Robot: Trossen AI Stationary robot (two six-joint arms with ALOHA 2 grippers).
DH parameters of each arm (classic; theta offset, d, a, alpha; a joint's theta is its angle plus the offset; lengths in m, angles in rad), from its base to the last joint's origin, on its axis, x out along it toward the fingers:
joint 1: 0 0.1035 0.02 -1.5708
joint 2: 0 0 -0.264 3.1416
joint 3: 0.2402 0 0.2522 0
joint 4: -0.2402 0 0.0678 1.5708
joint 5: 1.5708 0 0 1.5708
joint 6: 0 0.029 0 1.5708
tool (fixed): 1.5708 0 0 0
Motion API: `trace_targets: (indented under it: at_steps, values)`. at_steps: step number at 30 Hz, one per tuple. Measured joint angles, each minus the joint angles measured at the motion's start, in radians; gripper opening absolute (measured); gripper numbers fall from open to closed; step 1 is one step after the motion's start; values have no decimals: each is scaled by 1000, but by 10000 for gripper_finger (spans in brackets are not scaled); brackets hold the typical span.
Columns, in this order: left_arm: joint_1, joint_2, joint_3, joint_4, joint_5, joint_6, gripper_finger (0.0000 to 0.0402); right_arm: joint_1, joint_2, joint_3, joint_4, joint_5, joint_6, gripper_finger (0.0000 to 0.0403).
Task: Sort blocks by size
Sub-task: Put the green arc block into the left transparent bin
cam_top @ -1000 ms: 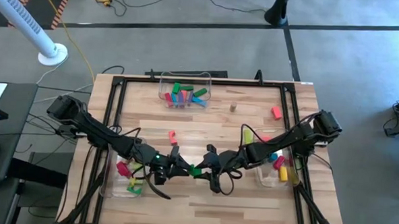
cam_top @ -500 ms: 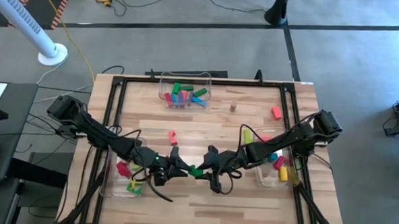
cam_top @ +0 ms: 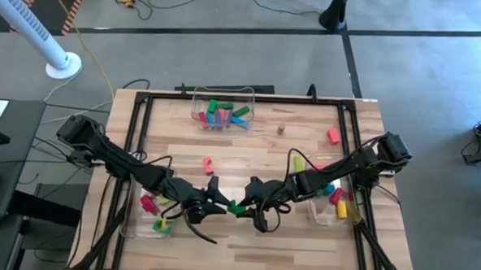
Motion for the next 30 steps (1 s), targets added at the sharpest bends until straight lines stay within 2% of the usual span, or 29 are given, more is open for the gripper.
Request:
trace_targets:
  at_steps: [6, 18, 30]
  values:
    - [3, 0, 45, -105, 22, -34, 176, -11, 20, 0, -7, -33, 23, 166]
    - [40, 0, 56, -126, 72, -101, 180, -12, 20, 0, -12, -50, 30, 166]
    - [40, 0, 56, -133, 115, -153, 243, -14, 26, 0, -8, -56, 48, 166]
